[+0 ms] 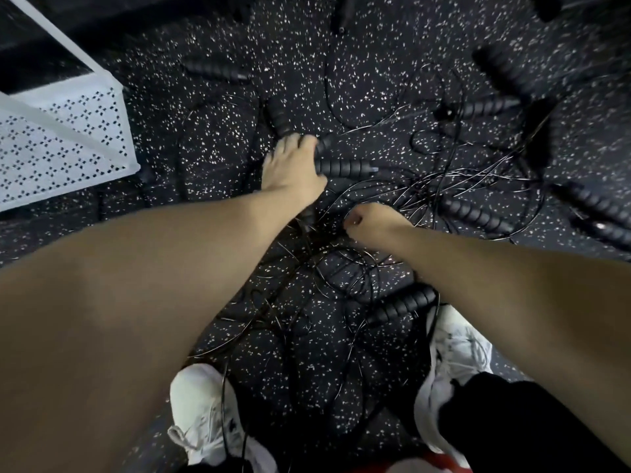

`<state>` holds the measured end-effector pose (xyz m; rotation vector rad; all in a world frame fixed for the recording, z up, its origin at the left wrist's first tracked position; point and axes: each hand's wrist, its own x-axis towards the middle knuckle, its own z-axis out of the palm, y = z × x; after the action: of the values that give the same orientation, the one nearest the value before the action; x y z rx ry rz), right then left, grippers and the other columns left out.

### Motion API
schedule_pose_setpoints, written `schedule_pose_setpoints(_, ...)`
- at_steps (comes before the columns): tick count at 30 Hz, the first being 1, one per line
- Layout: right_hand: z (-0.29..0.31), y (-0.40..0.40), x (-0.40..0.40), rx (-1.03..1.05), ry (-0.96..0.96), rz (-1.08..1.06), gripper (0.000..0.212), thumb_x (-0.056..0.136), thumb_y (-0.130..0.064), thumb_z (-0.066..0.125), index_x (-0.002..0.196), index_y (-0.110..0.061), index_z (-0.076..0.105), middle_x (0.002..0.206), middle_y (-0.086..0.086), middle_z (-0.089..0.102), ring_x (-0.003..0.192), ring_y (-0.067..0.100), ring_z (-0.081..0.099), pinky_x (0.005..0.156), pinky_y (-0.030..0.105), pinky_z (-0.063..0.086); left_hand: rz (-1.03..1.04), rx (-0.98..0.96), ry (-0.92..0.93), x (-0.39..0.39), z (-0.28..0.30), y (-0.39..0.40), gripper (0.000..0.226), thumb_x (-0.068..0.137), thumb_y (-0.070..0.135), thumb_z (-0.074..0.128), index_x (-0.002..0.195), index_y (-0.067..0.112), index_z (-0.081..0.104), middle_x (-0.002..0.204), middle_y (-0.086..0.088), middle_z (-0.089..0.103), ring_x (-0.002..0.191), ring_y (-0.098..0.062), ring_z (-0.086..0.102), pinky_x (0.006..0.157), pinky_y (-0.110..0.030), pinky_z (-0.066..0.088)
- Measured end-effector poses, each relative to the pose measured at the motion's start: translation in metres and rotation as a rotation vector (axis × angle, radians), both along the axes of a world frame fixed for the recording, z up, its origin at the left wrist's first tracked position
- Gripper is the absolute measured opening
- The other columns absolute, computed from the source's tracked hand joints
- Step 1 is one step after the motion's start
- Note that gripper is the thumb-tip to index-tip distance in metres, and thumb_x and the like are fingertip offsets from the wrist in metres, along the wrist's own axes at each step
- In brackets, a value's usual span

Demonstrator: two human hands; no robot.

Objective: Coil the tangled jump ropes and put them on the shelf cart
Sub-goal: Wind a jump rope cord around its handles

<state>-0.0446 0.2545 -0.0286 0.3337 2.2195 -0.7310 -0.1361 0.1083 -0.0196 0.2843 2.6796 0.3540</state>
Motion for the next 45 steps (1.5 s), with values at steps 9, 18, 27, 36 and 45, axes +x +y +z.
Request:
schedule_pose_setpoints(9,-0.015,0.026,-0.006,-0.053,0.034,-0.166,0.023,0.098,-0.027,0.05,0.109,-0.021,0.07,0.098,0.0,0.07,0.09,0.022,0.063,0.074,0.027,0.049,-0.228,-0.383,-0.123,-0.033,-0.041,0.039,0.059,0.093,0.048,0.07,0.146,0.038,0.046,0.147,-0.013,0.035,0.134,-0.035,0.039,0.11,-0.048,0.033)
schedule_pose_setpoints(18,-0.011,0.039,0.0,-0.094,-0.007,-0.242,0.016,0.1,-0.028,0.053,0.103,-0.023,0.068,0.091,0.0,0.072,0.086,0.021,0.069,0.076,0.032,0.056,-0.145,-0.307,-0.153,-0.018,-0.04,0.03,0.049,0.096,0.04,0.063,0.141,0.027,0.05,0.142,-0.011,0.037,0.123,-0.035,0.049,0.095,-0.047,0.042)
schedule_pose_setpoints(27,0.054,0.024,-0.007,-0.257,0.011,-0.532,0.019,0.098,-0.012,0.046,0.105,-0.024,0.058,0.09,0.001,0.065,0.079,0.018,0.062,0.073,0.035,0.06,0.197,0.186,-0.366,0.037,0.045,0.014,0.035,0.087,0.05,0.062,0.112,0.029,0.049,0.108,-0.001,0.058,0.085,-0.021,0.062,0.066,-0.032,0.044)
schedule_pose_setpoints(36,0.11,0.003,0.035,-0.597,-0.098,-1.047,0.03,0.091,-0.035,0.074,0.101,-0.008,0.066,0.075,0.005,0.073,0.069,0.022,0.07,0.068,0.032,0.058,0.281,0.437,-0.541,0.124,0.112,0.002,0.036,0.09,0.035,0.066,0.119,0.026,0.047,0.119,0.0,0.06,0.092,-0.016,0.057,0.067,-0.031,0.038)
schedule_pose_setpoints(45,0.128,-0.005,0.069,-0.552,-0.266,-0.904,0.011,0.097,-0.01,0.064,0.1,0.0,0.066,0.082,0.015,0.072,0.07,0.029,0.069,0.067,0.041,0.061,0.643,0.714,-0.601,0.156,0.127,-0.028,0.052,0.094,0.04,0.071,0.138,0.044,0.044,0.1,0.003,0.071,0.083,-0.015,0.069,0.071,-0.031,0.052)
